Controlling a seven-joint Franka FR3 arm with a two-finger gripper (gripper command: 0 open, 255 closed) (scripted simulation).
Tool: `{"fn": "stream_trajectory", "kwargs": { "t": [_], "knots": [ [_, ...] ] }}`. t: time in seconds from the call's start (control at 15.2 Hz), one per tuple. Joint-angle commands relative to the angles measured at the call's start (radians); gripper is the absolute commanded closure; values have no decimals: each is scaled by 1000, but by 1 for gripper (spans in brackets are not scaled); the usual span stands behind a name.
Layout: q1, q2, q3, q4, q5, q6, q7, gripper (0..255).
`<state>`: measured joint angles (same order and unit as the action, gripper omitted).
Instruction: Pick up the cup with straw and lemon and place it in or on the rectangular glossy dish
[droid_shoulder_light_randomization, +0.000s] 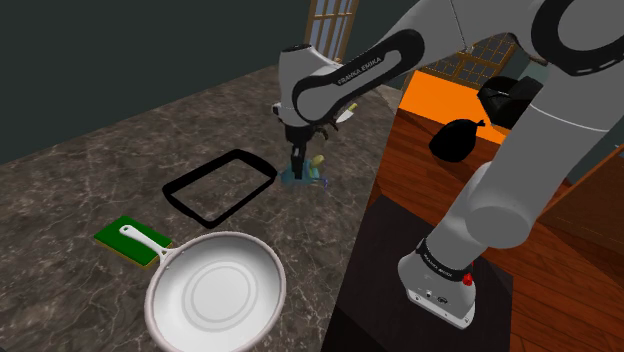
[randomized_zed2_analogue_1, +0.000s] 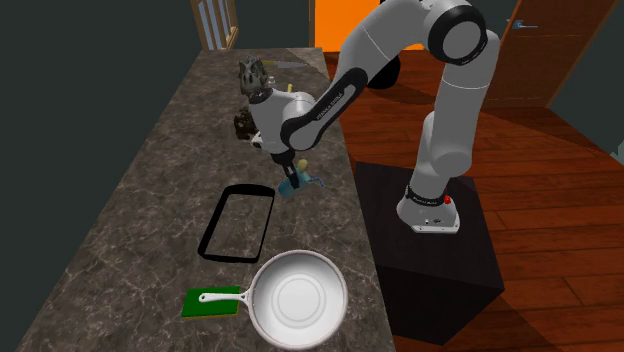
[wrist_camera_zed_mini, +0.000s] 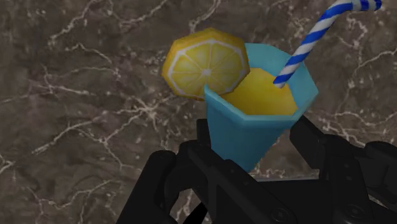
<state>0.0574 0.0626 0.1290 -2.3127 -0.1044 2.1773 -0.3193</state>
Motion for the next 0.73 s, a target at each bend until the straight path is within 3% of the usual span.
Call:
{"fn": "stream_trajectory", "kwargs": {
  "t": [0.0,0.66],
  "knots": [
    [0,-21,0,7,5,-28,-5,255],
    [0,-101,1,61,24,-160,-26,255]
  ]
}}
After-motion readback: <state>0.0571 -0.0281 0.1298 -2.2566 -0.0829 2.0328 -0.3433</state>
